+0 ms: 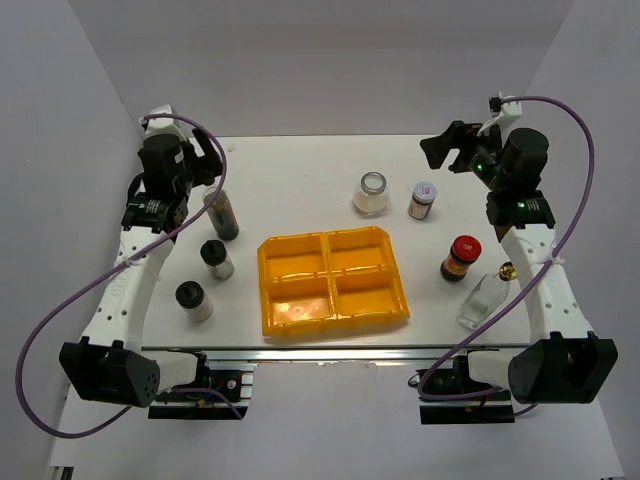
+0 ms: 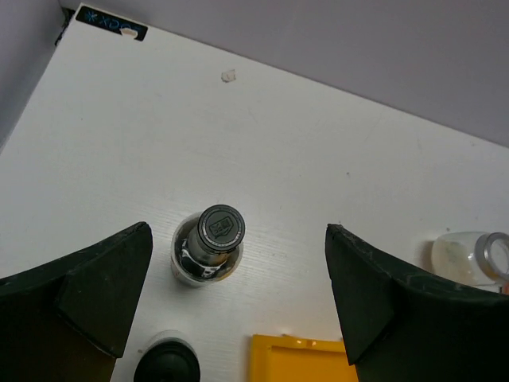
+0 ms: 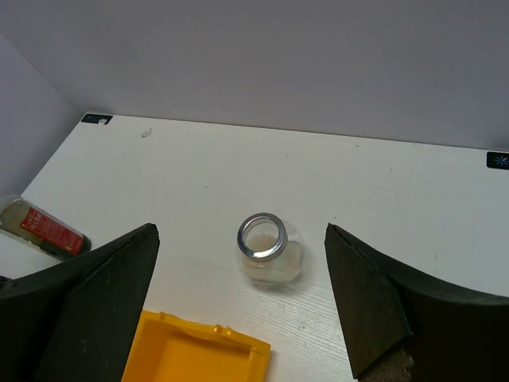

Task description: Organize the condiment bottles

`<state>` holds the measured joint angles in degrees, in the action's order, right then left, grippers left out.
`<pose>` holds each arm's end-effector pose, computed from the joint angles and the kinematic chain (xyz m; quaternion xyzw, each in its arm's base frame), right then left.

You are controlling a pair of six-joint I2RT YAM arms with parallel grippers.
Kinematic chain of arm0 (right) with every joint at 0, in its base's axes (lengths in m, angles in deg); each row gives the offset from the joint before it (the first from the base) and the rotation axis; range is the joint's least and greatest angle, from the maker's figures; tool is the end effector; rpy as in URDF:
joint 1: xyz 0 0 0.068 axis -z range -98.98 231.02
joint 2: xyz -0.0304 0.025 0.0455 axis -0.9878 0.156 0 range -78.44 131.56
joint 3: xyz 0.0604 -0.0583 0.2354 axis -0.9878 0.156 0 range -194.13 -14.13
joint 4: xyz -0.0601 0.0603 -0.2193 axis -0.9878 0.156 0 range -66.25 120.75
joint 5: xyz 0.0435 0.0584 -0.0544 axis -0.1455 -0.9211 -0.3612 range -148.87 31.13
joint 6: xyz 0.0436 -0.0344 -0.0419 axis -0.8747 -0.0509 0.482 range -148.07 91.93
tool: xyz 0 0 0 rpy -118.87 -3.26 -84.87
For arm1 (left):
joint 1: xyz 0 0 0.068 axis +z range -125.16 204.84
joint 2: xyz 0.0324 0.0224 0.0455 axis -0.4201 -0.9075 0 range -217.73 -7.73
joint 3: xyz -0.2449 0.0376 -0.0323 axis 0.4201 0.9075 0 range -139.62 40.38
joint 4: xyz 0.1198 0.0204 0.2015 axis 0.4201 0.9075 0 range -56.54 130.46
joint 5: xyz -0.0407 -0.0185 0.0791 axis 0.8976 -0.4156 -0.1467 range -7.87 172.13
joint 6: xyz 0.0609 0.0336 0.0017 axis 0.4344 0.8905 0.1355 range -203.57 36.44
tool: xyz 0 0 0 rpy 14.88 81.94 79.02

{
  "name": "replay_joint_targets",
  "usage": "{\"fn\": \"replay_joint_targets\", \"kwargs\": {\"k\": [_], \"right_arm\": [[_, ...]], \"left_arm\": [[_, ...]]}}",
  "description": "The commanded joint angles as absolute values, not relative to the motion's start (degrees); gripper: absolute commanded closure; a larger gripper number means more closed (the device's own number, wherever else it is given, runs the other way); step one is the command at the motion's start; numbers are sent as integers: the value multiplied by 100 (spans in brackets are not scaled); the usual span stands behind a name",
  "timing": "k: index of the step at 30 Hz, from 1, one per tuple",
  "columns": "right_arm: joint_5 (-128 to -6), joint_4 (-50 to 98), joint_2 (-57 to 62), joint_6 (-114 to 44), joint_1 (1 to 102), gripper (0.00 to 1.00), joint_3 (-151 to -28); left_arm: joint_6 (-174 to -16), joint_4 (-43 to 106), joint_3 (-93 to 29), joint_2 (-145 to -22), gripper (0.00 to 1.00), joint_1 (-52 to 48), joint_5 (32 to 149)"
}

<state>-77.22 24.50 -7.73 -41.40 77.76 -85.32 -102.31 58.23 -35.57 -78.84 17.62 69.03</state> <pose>0.2831 0.0341 0.4014 -0.0506 0.7069 0.2123 0.6728 0.2741 -0.0216 0.3748 -0.1468 0.8028 -0.0371 0.5767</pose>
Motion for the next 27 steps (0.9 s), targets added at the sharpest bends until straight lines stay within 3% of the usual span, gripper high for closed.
{"fn": "replay_joint_targets", "kwargs": {"k": [1, 13, 18, 20, 21, 23, 24, 26, 27], "right_arm": [[-7977, 2175, -866, -4083, 7795, 11, -8455], [-9051, 2533, -436, -3757, 7795, 11, -8303], [-9621, 2577, -128, -3792, 7795, 11, -8329], [-9737, 2603, -32, -3844, 7786, 11, -8321], [-9789, 2603, -14, -3879, 7795, 11, -8286], [-9868, 2594, 48, -3967, 7795, 11, -8259], [-9869, 2603, 57, -4002, 7795, 11, -8259], [-9912, 2638, 74, -4047, 7795, 11, -8259], [-9922, 2656, 66, -4064, 7795, 11, -8242]], "left_arm": [[-10000, 5570, -3302, -8023, 2, 1781, 7114], [-9244, 4796, -3248, -9429, 2, 1781, 6825], [-9191, 4805, -3398, -9694, 45, 1772, 6746], [-9200, 4813, -3389, -9729, 53, 1781, 6632], [-9218, 4813, -3398, -9729, 64, 1773, 6613], [-9192, 4813, -3381, -9685, 72, 1772, 6666], [-9183, 4813, -3380, -9668, 82, 1772, 6675], [-9148, 4822, -3372, -9606, 91, 1772, 6710], [-9148, 4814, -3380, -9536, 100, 1772, 6727]]}}
